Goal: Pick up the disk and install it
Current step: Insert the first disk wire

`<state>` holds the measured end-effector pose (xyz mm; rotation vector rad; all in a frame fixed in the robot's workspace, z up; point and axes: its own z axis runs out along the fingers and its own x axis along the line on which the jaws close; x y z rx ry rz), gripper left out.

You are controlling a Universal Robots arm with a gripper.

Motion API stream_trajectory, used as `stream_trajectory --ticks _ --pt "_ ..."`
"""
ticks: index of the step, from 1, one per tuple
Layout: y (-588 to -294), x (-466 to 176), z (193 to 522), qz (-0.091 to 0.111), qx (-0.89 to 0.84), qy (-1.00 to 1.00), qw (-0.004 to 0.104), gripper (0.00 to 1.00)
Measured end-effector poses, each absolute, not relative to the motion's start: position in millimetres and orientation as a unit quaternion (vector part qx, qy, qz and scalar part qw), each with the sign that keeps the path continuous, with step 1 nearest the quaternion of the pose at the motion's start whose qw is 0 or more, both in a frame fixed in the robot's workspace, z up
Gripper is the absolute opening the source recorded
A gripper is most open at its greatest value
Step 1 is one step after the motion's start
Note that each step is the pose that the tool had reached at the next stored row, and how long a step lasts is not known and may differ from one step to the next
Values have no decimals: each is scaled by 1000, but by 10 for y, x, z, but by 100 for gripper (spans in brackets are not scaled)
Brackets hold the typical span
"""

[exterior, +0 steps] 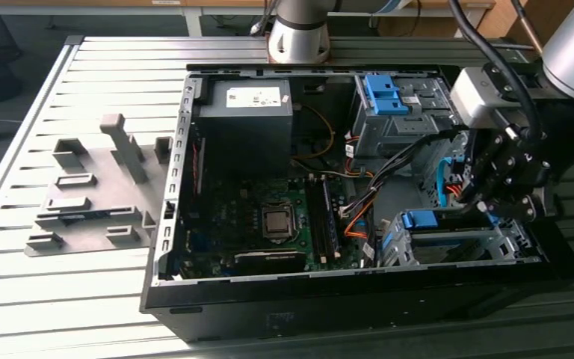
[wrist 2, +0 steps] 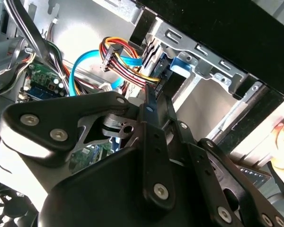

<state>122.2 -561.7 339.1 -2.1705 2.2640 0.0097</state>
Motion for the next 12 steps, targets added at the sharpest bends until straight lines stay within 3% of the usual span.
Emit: stream_trajectory --ticks 6,8,12 --pt "-5617 1222 3411 3 -692 722 3 22" --pt "-5617 1222 3411 3 -692 722 3 11" --pt "-5617 1222 3412 3 -692 722 3 11"
